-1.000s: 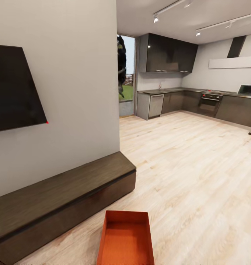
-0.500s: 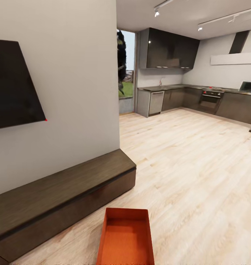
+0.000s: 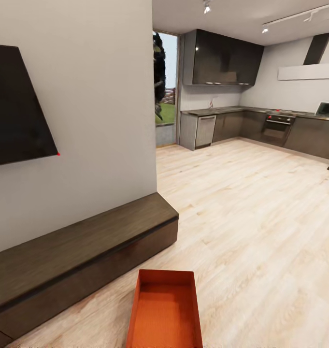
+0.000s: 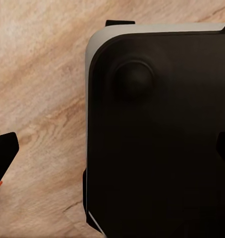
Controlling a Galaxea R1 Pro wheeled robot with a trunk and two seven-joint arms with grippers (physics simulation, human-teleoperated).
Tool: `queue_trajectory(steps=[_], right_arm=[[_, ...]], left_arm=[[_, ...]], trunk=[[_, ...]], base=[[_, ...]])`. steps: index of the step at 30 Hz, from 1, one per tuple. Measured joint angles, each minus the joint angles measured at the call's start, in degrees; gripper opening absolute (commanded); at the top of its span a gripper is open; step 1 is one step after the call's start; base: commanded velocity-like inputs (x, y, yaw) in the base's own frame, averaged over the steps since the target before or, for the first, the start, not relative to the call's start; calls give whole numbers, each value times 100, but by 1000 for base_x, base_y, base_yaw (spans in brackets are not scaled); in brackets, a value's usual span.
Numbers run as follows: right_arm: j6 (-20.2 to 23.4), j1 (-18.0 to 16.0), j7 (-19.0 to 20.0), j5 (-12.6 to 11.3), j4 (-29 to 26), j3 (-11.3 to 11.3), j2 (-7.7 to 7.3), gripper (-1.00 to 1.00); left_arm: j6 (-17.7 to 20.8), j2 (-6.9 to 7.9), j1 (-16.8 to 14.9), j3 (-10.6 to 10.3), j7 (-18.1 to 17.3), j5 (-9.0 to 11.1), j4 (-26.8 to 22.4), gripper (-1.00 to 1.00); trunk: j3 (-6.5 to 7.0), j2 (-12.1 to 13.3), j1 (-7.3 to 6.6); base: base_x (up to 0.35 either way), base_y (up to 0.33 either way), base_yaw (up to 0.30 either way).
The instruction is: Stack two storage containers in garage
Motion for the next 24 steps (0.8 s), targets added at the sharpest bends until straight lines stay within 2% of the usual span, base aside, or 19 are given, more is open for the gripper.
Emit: queue_trajectory(steps=[24], right_arm=[[-4, 0, 0, 1, 0, 0, -1, 100]], left_arm=[[0, 0, 0, 0, 0, -1, 0, 100]], trunk=[[-222, 0, 0]], base=[[0, 0, 0]])
